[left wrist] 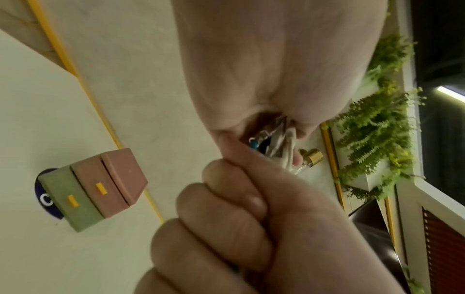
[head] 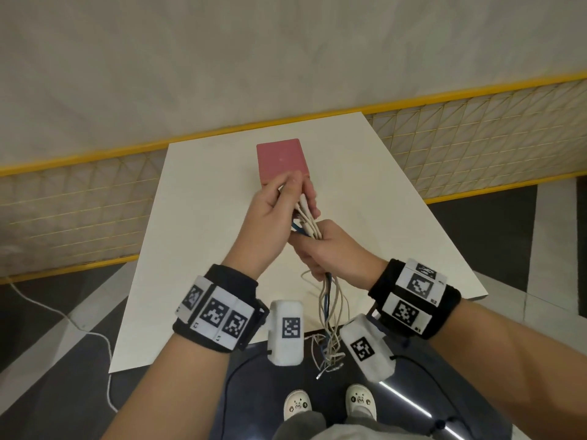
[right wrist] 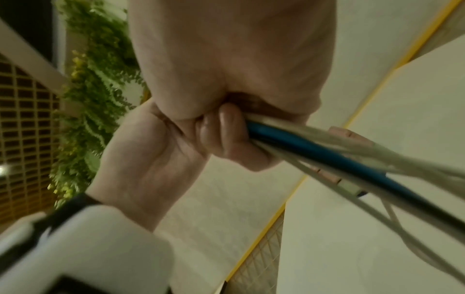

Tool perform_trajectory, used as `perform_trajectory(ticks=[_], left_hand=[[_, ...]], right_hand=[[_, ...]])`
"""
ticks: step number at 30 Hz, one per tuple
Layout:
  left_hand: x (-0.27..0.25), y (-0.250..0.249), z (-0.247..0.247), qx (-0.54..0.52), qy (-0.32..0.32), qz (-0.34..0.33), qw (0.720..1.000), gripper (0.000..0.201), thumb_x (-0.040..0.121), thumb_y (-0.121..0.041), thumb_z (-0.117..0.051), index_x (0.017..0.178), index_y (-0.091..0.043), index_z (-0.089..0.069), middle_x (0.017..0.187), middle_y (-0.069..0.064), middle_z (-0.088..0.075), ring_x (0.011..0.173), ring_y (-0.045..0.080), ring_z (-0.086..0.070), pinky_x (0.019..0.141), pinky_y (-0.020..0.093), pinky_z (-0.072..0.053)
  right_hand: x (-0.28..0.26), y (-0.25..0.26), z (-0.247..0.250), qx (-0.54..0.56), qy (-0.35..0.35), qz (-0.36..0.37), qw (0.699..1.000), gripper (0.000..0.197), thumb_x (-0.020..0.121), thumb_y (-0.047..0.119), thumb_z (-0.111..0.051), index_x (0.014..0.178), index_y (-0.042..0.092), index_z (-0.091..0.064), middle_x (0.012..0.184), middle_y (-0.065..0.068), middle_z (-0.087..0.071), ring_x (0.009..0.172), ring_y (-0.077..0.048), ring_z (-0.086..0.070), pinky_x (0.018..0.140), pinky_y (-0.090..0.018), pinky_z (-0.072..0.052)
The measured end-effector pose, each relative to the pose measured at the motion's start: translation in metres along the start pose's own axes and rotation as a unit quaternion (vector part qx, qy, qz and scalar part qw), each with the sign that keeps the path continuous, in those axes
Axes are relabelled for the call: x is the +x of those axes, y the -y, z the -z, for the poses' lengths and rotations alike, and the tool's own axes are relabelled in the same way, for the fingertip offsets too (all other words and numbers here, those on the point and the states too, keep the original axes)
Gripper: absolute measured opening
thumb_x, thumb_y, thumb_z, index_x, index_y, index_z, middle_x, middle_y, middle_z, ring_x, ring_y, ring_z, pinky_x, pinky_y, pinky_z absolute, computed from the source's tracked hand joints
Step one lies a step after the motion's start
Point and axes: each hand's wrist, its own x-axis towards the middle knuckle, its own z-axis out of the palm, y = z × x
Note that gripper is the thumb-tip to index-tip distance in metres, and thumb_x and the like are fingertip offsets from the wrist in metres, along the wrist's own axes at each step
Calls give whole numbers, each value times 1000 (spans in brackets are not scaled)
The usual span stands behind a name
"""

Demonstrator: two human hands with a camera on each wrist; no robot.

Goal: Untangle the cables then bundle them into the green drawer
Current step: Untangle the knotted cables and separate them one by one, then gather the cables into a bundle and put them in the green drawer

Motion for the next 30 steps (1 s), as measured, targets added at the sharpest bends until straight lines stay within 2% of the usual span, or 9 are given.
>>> perform_trajectory(ticks=[4, 7, 12, 14, 18, 21, 25, 28, 30], left_hand=[[8, 0, -1, 69, 42, -26, 996, 28, 106, -18, -37, 109, -20, -65, 100, 5, -66, 94, 14, -61, 85, 24, -46], [13, -1, -1, 33, 57, -50, 997, 35, 104, -17, -45, 135, -31, -47, 113, 5, -61, 94, 16, -63, 85, 23, -49], [17, 9, 5, 121, -104, -156, 975, 15, 92, -16, -63, 103, -23, -57, 115, 2, -47, 112, 6, -51, 93, 21, -43], [18, 14, 9, 160, -52, -143, 975, 10, 88, -13, -64, 95, -20, -63, 110, -3, -51, 112, 9, -51, 91, 17, -39], [22, 19, 6, 182, 75, -90, 976, 20, 80, -26, -74, 99, -22, -71, 113, -12, -52, 107, 6, -54, 82, 18, -43], [30, 14, 6, 154, 88, -52, 983, 17, 75, -19, -84, 87, -15, -73, 110, -10, -57, 95, 3, -58, 84, 25, -48], [39, 5, 11, 79, 79, -24, 993, 13, 76, -8, -80, 78, -11, -68, 103, -5, -69, 93, 10, -67, 89, 31, -52], [45, 4, 12, 90, 76, -23, 993, 12, 80, -13, -78, 83, -17, -67, 109, -7, -67, 102, 9, -65, 94, 34, -51], [46, 6, 10, 103, 87, -20, 991, 17, 86, -22, -73, 100, -24, -63, 126, -10, -58, 117, 8, -58, 99, 37, -49]], right_hand=[[1, 3, 5, 15, -14, -8, 1000, 44, 96, 22, -51, 55, 17, -35, 48, 2, -28, 40, -12, -23, 43, -23, -27], [4, 4, 8, 26, -9, -10, 1000, 43, 95, 23, -50, 56, 17, -32, 52, 0, -25, 43, -13, -20, 44, -24, -24], [11, 0, 17, 69, -33, -16, 997, 49, 97, 33, -50, 54, 21, -29, 52, 3, -21, 45, -14, -14, 44, -22, -15], [13, -2, 20, 82, -44, -11, 996, 50, 98, 30, -48, 53, 22, -28, 51, 4, -21, 46, -14, -13, 44, -23, -14], [16, -4, 25, 82, -34, -11, 996, 45, 98, 20, -45, 57, 21, -27, 50, 4, -20, 51, -15, -11, 49, -28, -10], [16, -4, 28, 71, -28, -7, 997, 41, 90, 10, -45, 56, 22, -27, 51, 4, -20, 51, -15, -12, 51, -31, -11], [15, -3, 31, 65, -35, -2, 997, 47, 97, 24, -50, 57, 21, -26, 52, 2, -19, 48, -15, -13, 50, -32, -13], [16, -5, 35, 53, -36, -8, 998, 48, 97, 28, -50, 56, 20, -27, 51, 3, -20, 46, -14, -14, 48, -28, -14], [18, -9, 36, 35, -24, -8, 999, 49, 97, 32, -51, 55, 20, -27, 51, 2, -21, 46, -14, -14, 45, -25, -15]])
